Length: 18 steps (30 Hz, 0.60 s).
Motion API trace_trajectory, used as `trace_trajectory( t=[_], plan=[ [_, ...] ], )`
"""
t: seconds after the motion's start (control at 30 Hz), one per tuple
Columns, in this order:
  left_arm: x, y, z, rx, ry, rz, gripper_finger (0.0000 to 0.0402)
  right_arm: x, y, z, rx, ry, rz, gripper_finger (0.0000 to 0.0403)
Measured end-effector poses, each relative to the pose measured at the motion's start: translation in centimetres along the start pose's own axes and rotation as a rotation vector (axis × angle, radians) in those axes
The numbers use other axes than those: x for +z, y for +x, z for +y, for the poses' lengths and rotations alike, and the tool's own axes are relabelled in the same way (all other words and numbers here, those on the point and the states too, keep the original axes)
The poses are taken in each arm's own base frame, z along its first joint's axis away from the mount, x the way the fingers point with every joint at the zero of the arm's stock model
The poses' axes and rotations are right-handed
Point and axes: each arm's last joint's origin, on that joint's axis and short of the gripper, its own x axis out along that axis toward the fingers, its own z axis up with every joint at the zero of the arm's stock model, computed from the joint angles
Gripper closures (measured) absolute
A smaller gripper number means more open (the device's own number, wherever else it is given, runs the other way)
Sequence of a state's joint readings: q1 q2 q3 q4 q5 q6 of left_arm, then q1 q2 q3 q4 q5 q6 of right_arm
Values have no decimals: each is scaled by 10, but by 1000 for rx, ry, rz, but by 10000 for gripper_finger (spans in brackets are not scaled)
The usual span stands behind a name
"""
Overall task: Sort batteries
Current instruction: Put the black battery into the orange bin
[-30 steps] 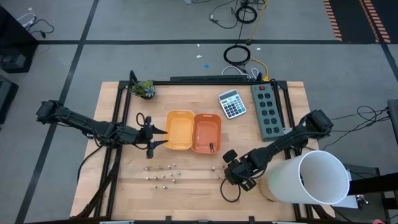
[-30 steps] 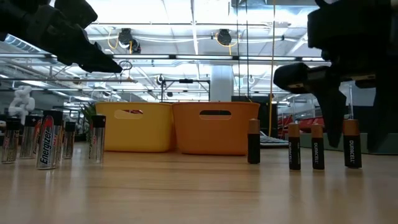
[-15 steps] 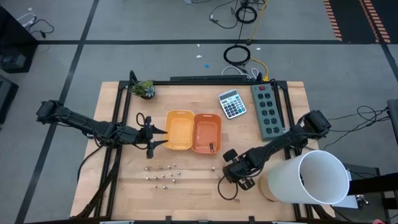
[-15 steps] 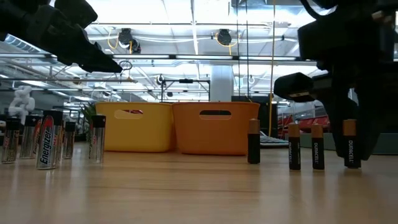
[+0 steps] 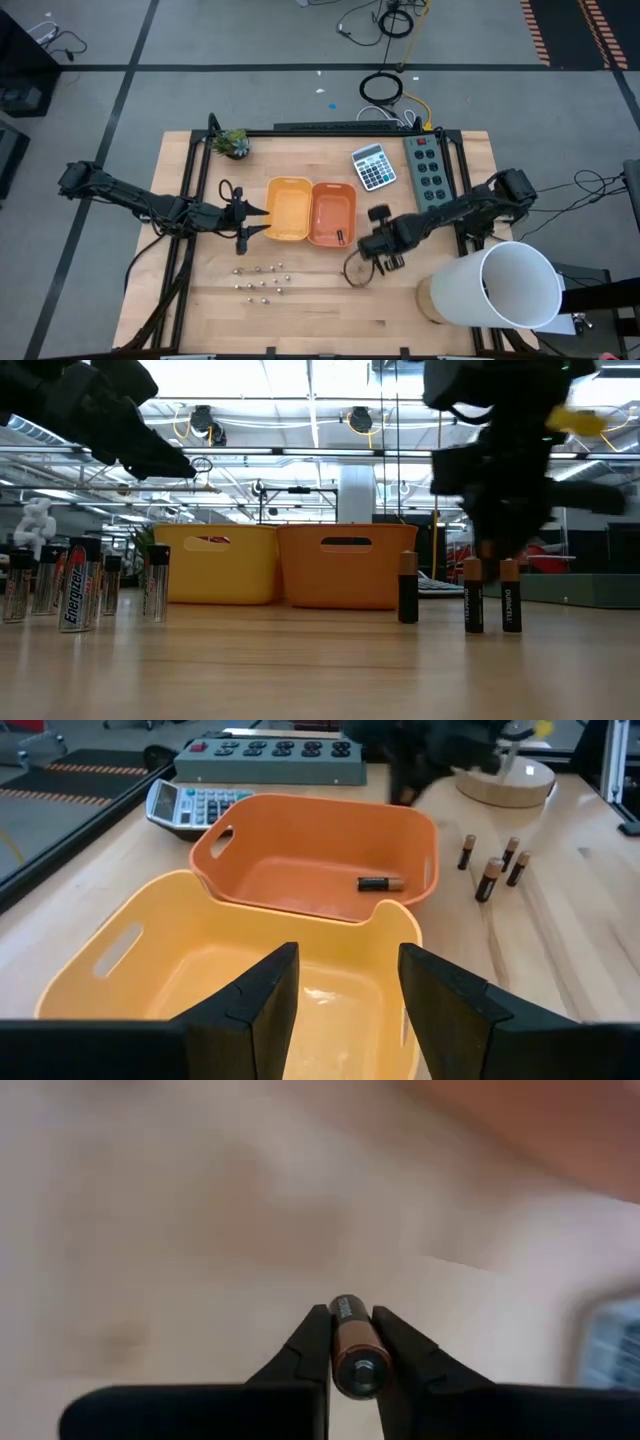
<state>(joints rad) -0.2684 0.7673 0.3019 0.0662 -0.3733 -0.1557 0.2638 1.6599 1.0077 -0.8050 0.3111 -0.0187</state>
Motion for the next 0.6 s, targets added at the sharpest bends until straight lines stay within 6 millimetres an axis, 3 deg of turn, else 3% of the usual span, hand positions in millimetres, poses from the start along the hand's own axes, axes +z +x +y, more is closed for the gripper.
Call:
trace_trajectory(
  t=[0.2, 0.43, 0.6],
  plan=[
    [0, 0, 0, 6, -22, 1, 220, 3, -27, -46, -215, 154, -73, 374],
    [0, 0, 0, 6, -20, 4, 220, 25, -61, -81, -198, 190, -228, 374],
    [0, 0, 0, 4, -50, 4, 220, 42, -58, -94, -79, 230, -340, 355]
  ],
)
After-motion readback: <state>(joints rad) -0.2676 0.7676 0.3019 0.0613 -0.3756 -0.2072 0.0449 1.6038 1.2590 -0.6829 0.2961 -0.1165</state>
